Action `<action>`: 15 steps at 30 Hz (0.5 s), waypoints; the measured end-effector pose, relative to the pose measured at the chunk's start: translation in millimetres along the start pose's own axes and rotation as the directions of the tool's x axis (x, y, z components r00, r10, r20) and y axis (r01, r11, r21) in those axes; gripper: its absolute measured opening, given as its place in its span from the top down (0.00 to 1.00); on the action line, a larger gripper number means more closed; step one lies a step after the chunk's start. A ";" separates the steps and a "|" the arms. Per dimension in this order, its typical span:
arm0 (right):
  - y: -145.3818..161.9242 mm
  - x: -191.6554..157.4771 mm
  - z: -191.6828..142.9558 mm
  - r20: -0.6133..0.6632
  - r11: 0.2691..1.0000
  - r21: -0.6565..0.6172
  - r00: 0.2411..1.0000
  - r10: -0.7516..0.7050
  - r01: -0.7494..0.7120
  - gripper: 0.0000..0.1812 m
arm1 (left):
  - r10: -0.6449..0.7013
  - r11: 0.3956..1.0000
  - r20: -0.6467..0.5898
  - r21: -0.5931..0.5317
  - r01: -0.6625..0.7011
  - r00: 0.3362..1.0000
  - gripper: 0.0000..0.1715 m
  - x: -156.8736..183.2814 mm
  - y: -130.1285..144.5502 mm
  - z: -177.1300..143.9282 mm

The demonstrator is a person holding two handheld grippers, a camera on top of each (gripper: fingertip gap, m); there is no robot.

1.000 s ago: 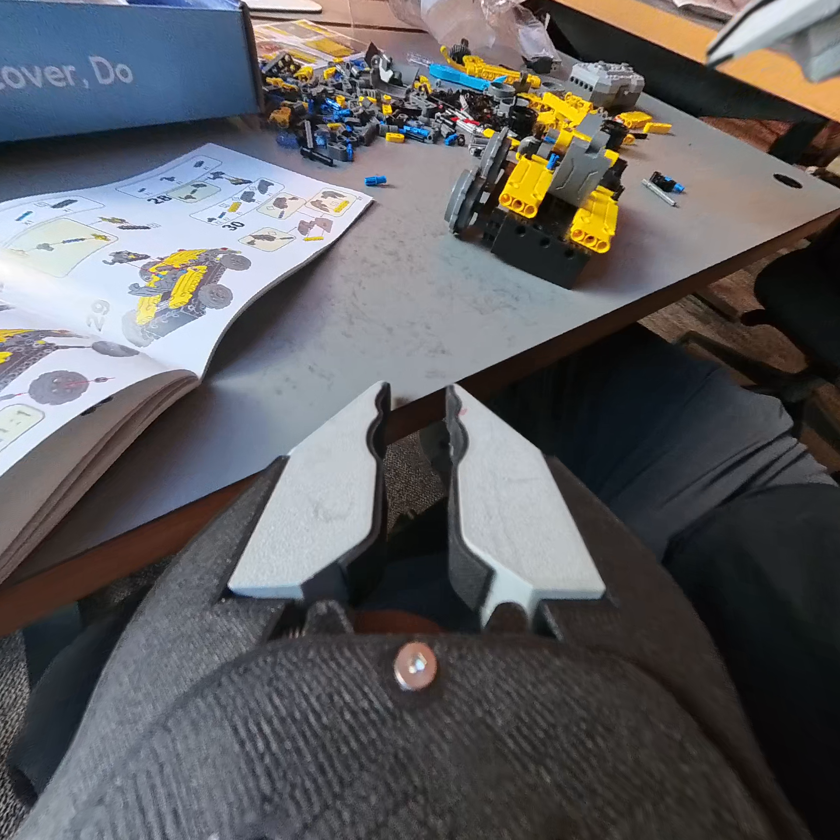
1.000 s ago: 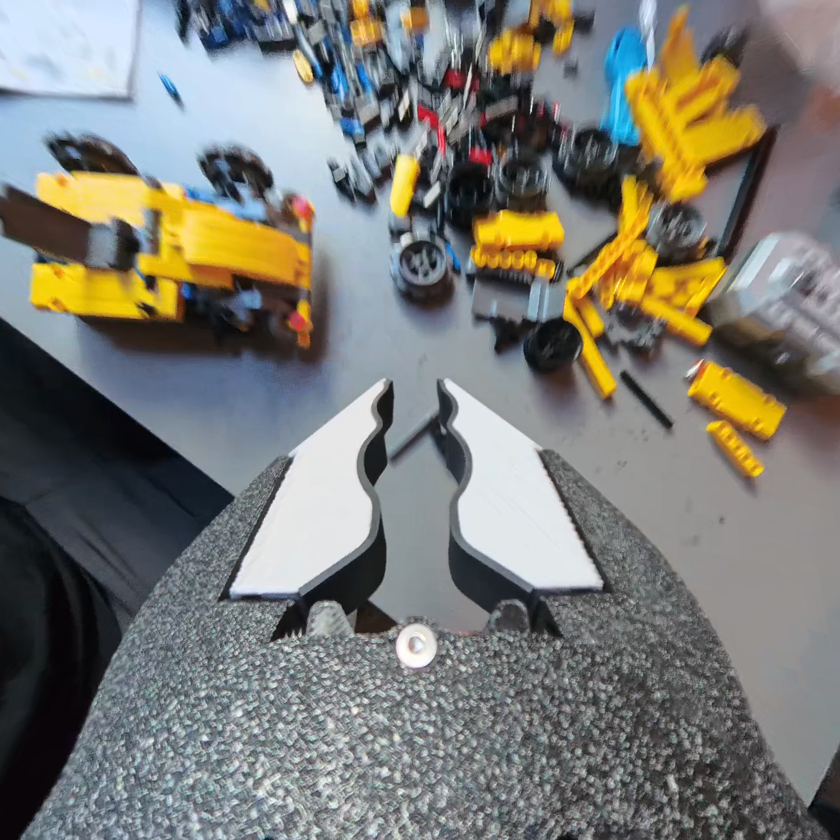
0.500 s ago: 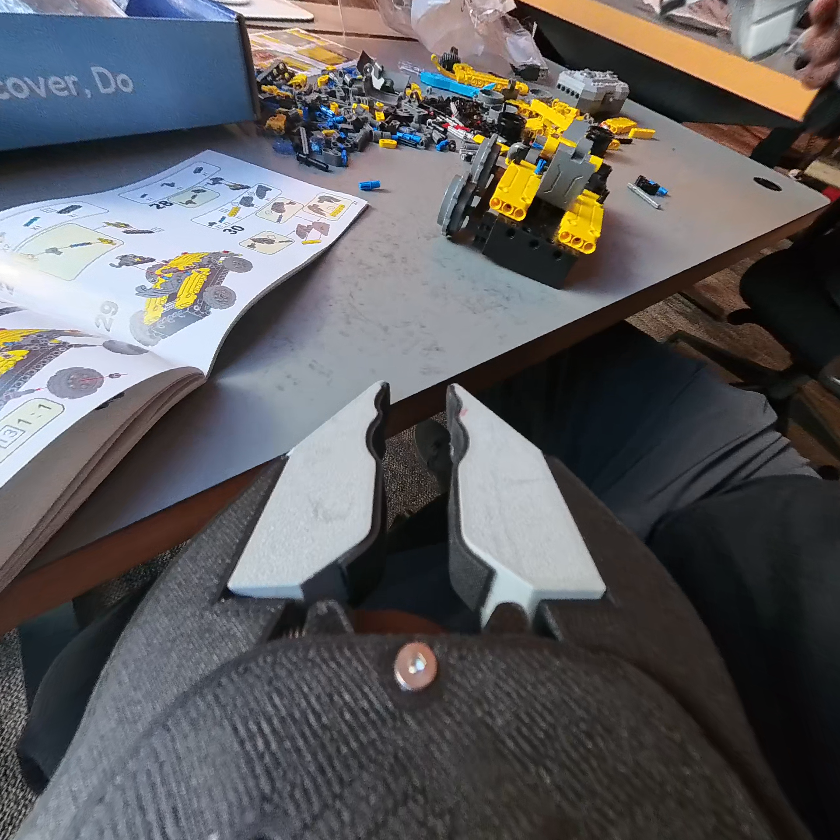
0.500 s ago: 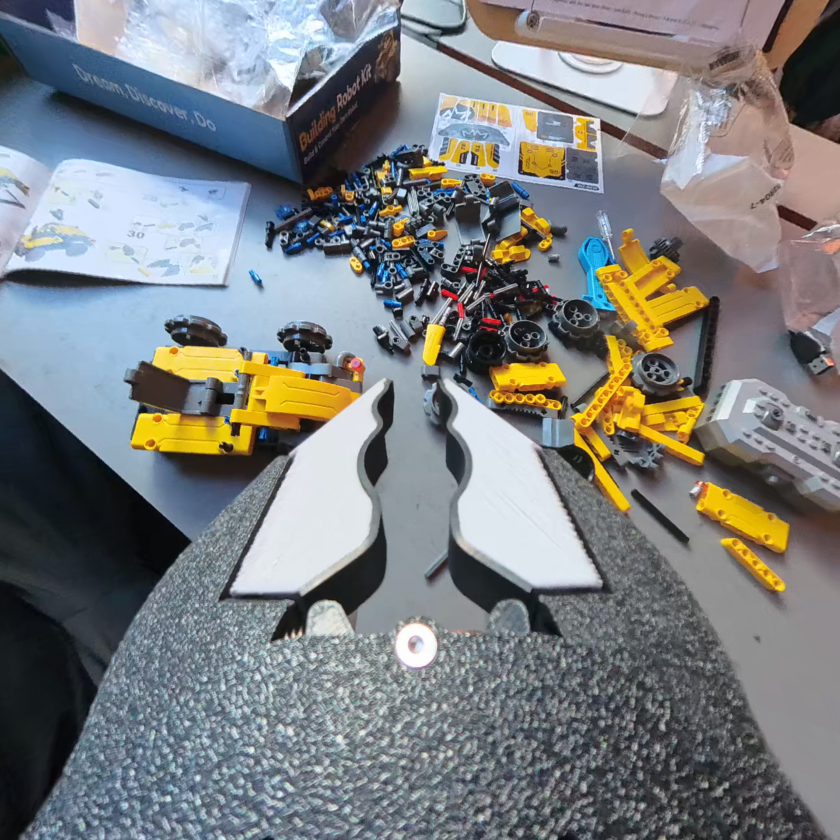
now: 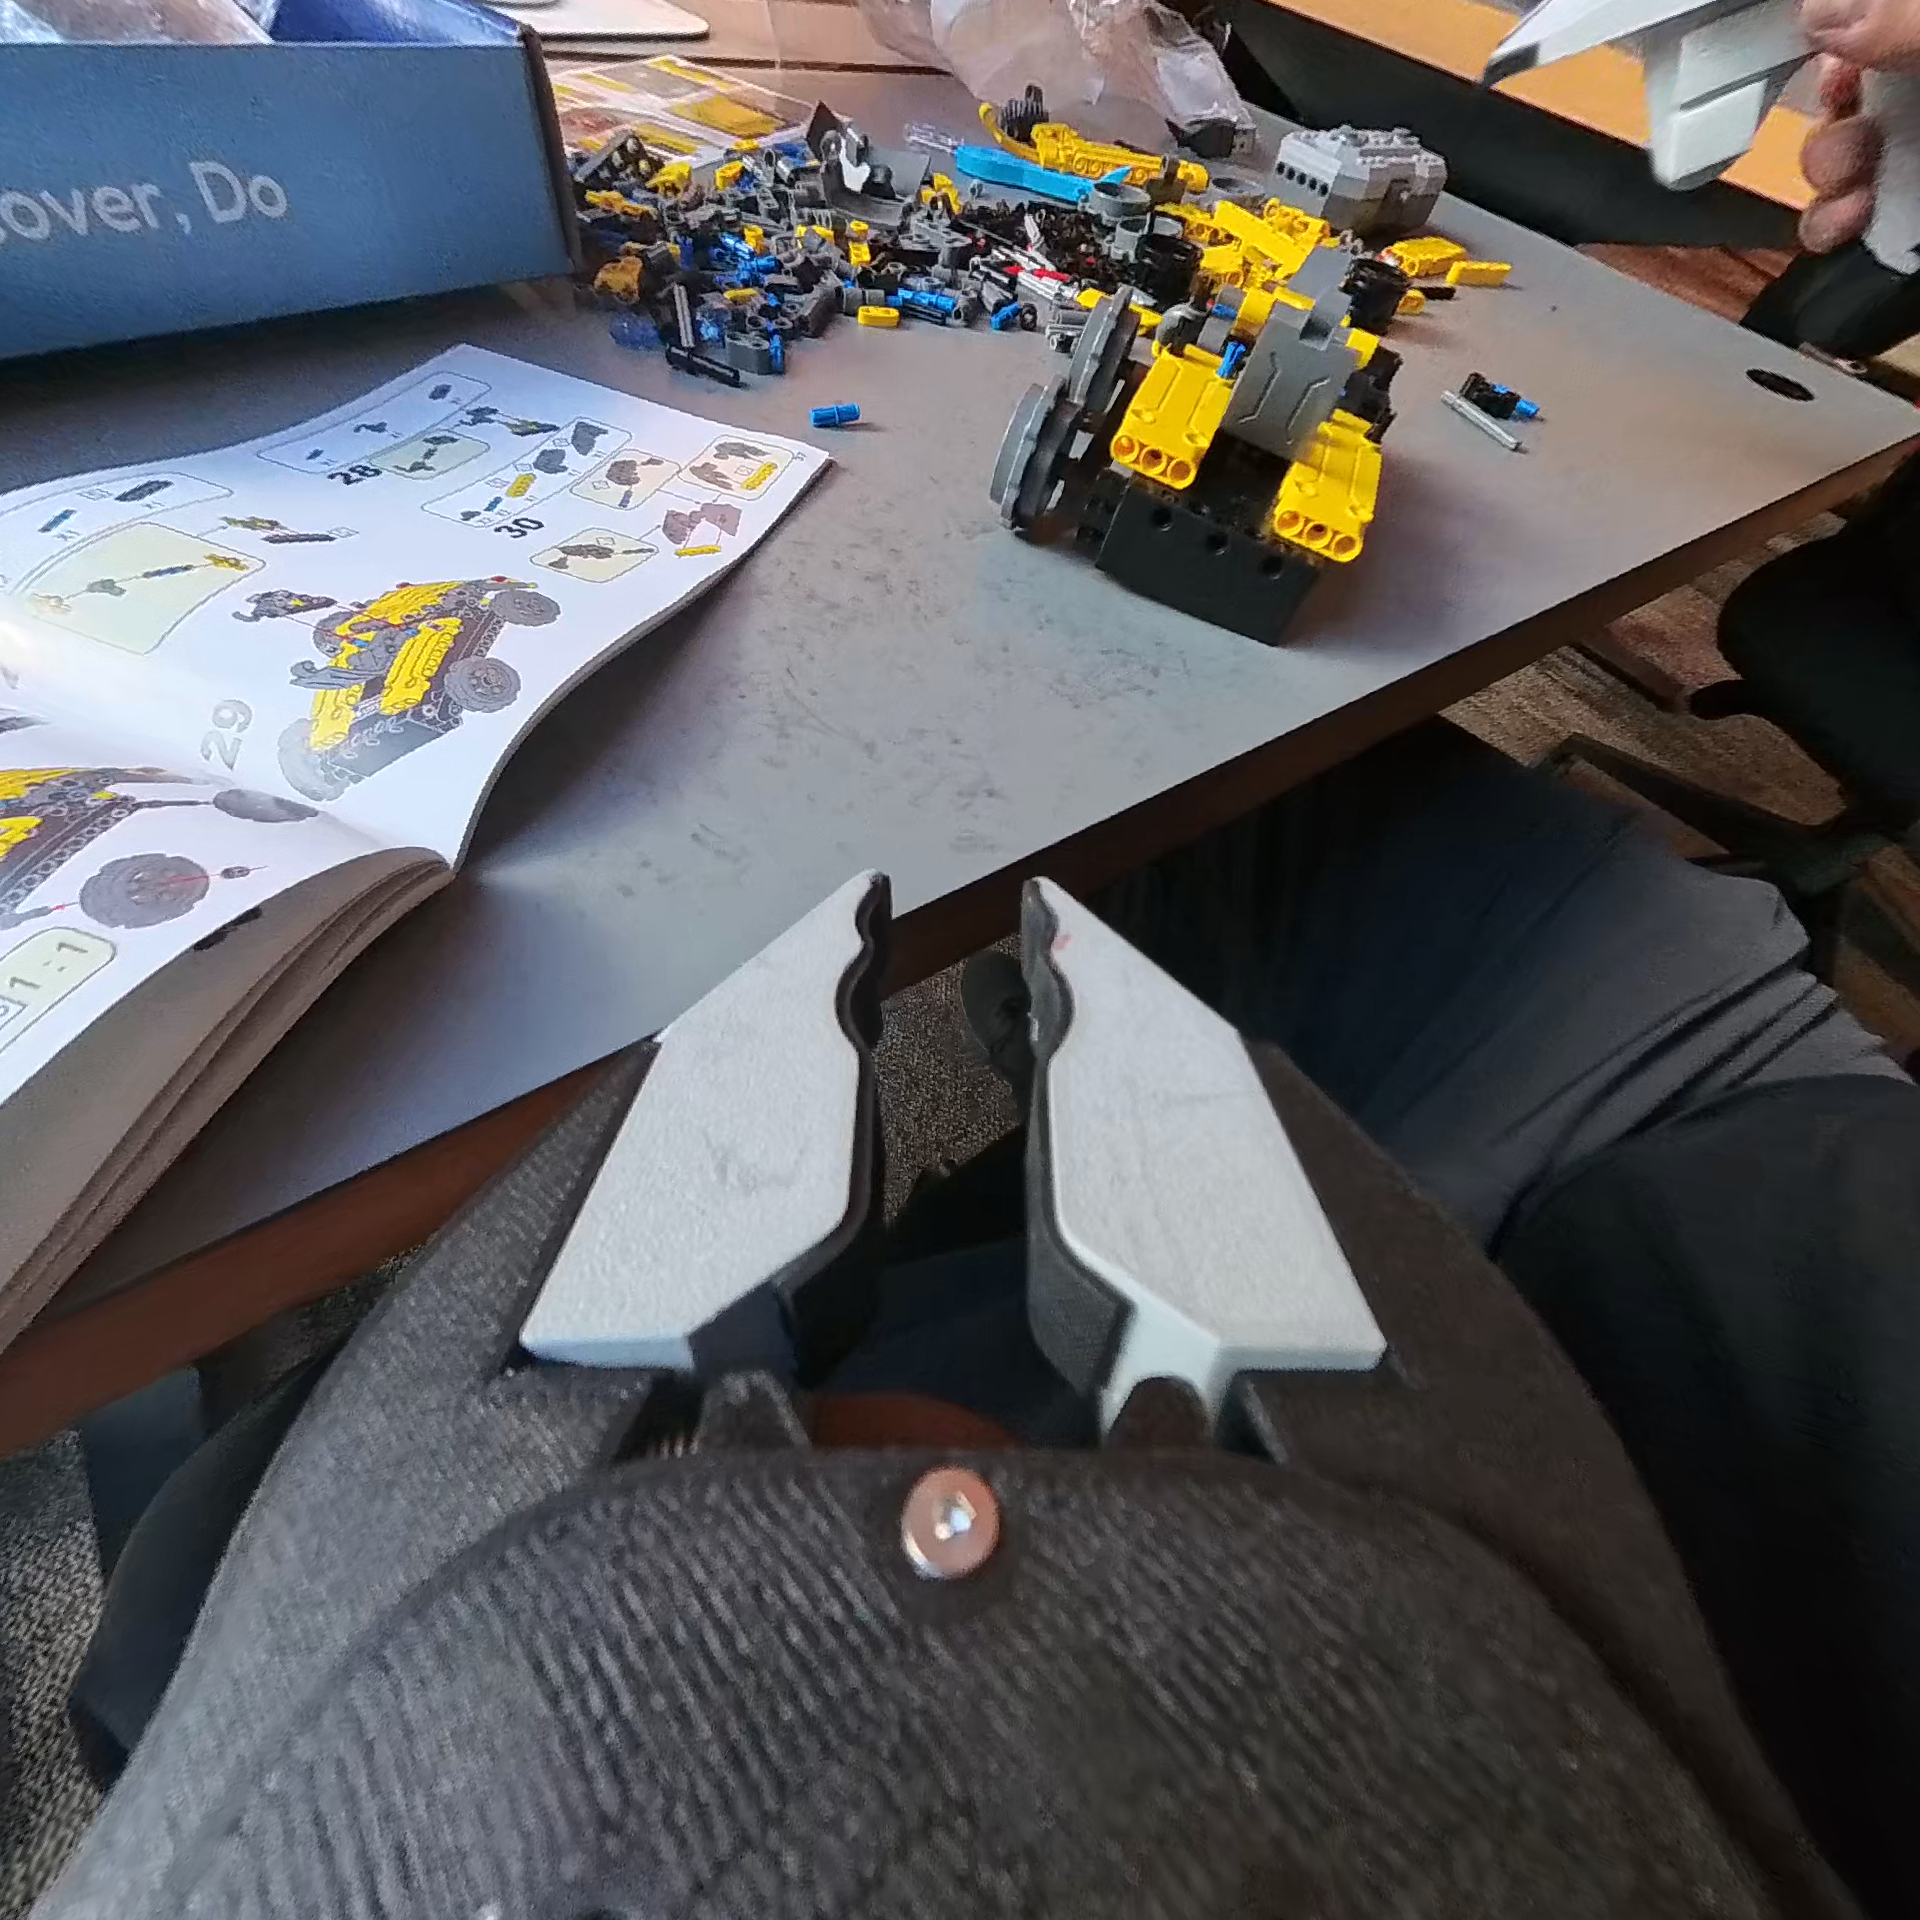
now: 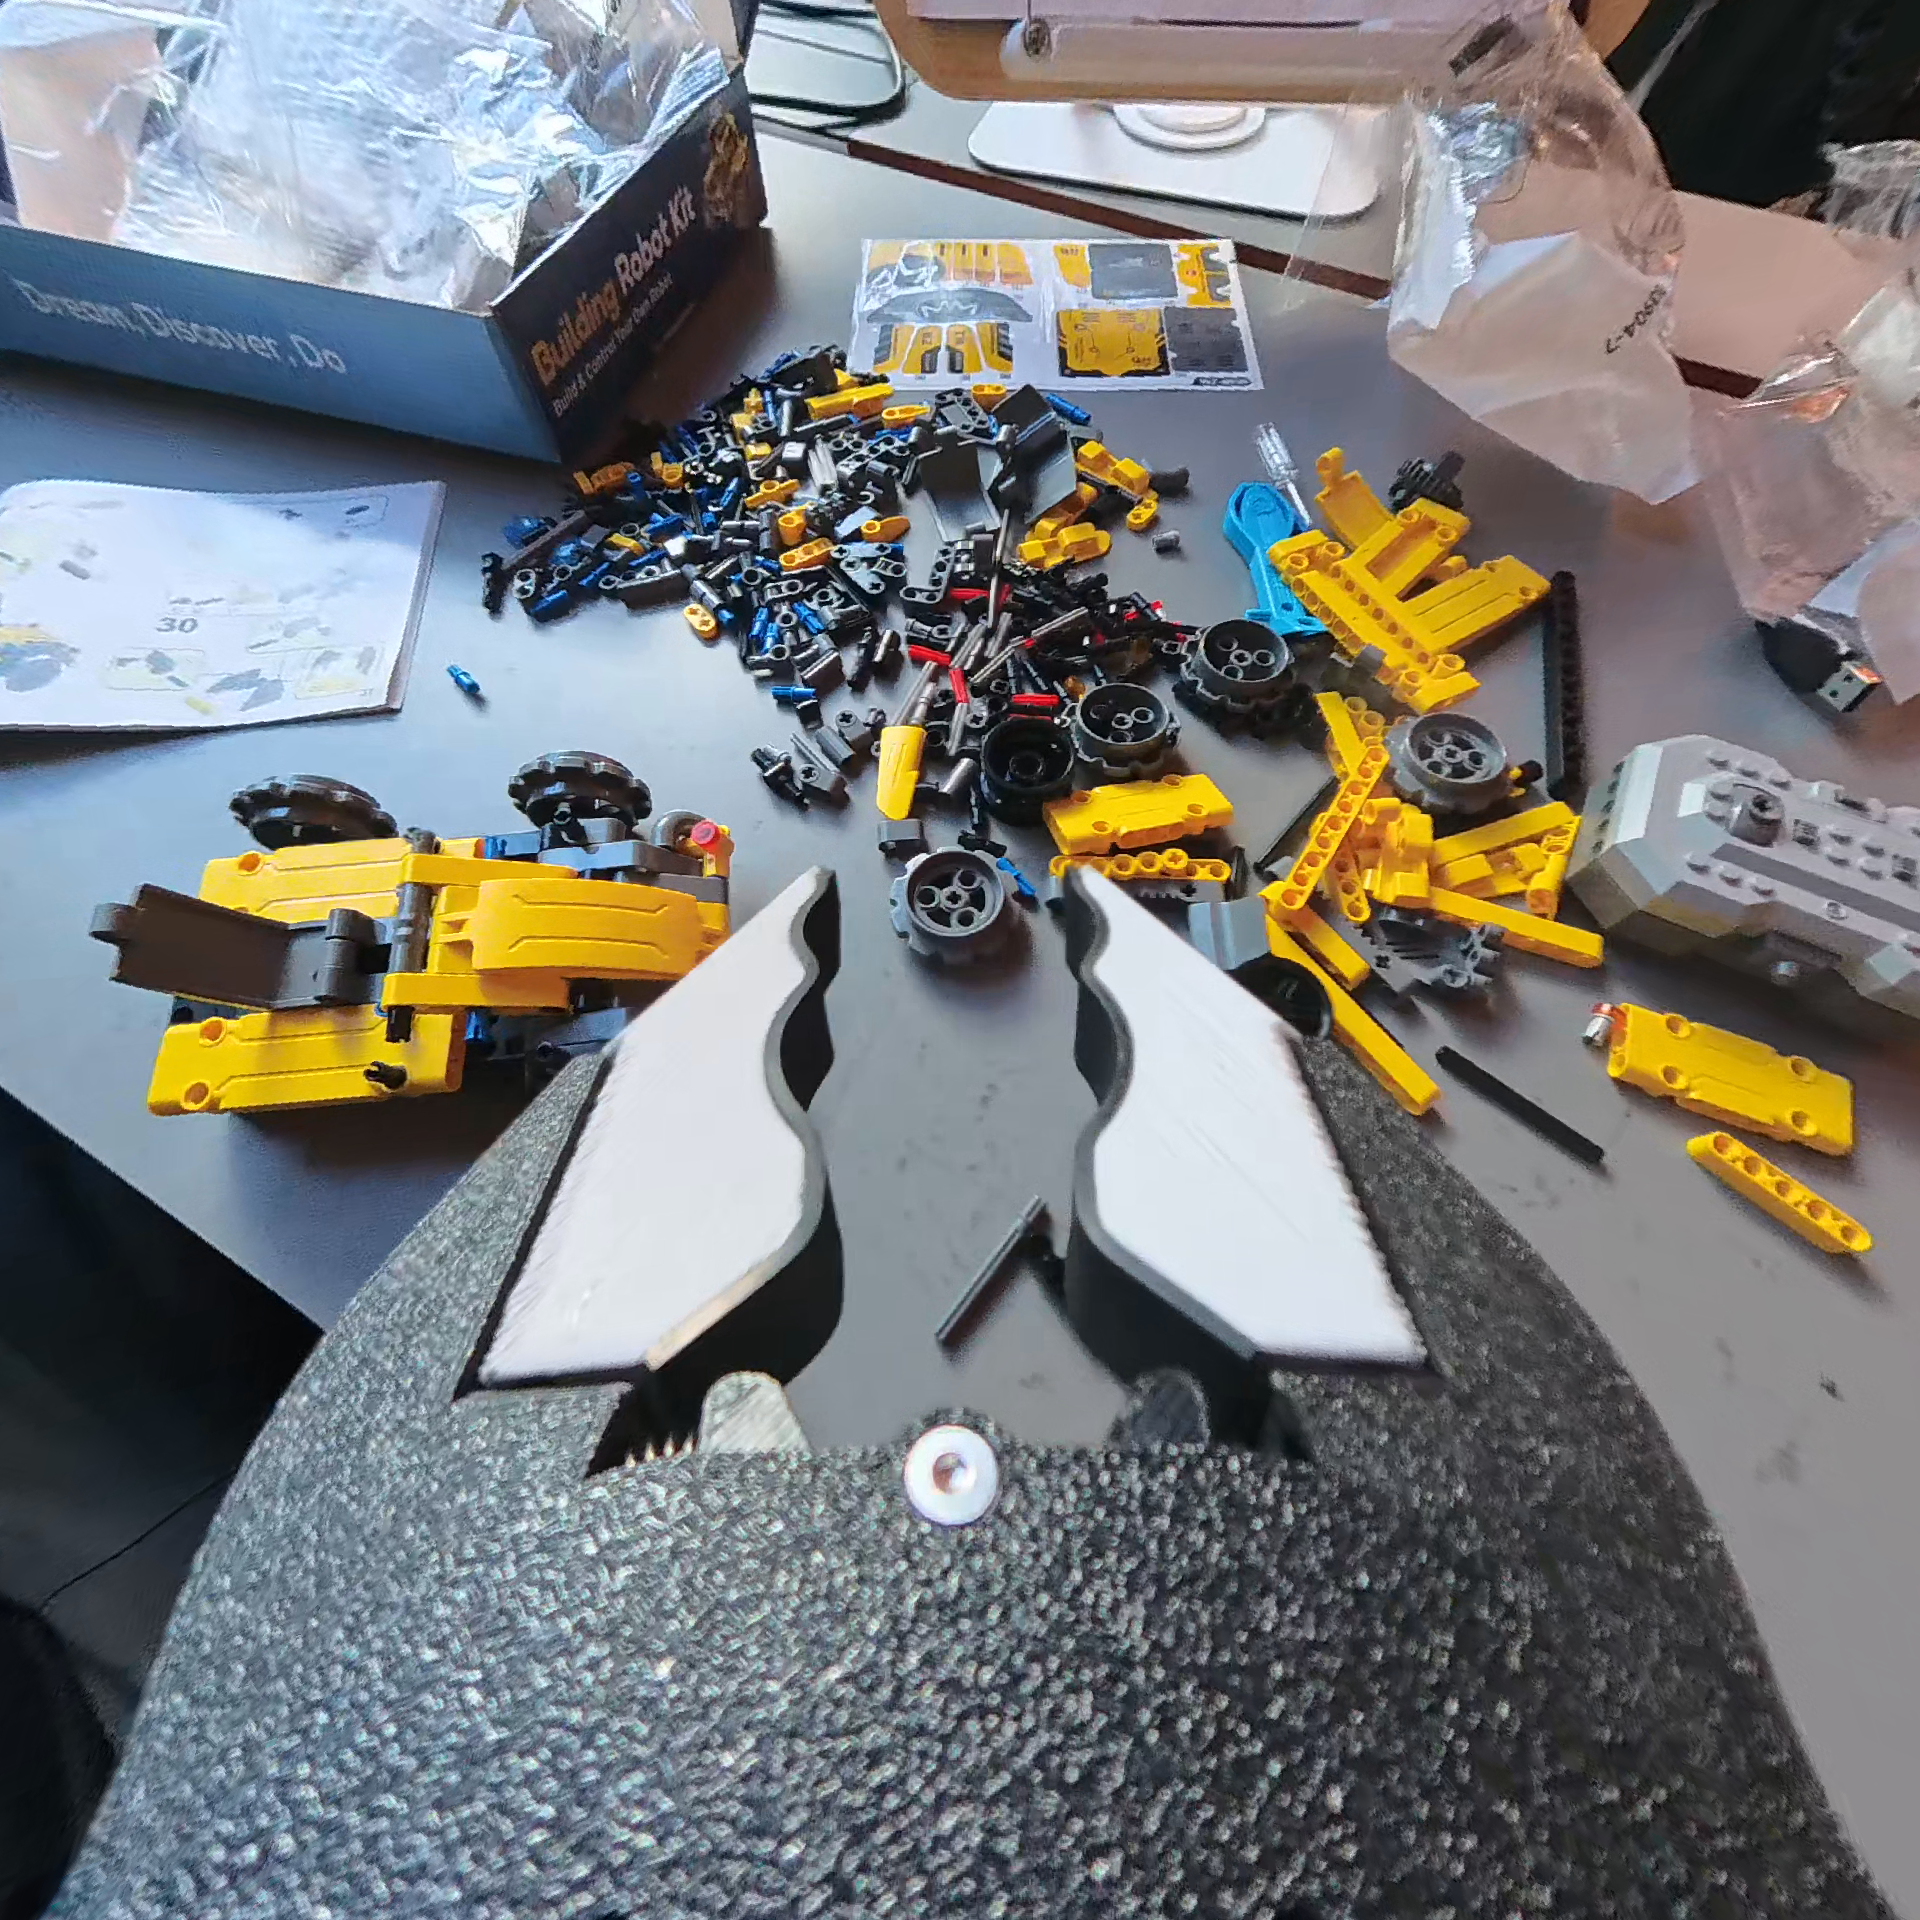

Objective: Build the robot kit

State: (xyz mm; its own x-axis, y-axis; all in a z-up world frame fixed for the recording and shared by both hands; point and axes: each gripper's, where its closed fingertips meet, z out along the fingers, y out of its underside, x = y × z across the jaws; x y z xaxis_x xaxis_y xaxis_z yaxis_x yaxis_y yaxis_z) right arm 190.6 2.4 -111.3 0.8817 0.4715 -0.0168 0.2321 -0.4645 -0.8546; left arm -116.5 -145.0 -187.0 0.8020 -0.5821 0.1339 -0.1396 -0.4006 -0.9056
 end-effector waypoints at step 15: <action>-8.1 22.5 -1.4 -0.011 0.997 0.071 0.999 -0.030 0.031 0.95 | 0.000 1.000 0.014 -0.015 0.000 1.000 0.88 -3.4 2.7 4.8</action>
State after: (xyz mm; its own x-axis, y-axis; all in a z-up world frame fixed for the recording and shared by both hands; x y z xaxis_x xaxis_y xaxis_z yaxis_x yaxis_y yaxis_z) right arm 209.1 15.7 -104.0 0.8787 0.4771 0.0143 0.2292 -0.3954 -0.8895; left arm -116.8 -140.7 -191.9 0.8101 -0.5721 0.1279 -0.1485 -0.4112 -0.8994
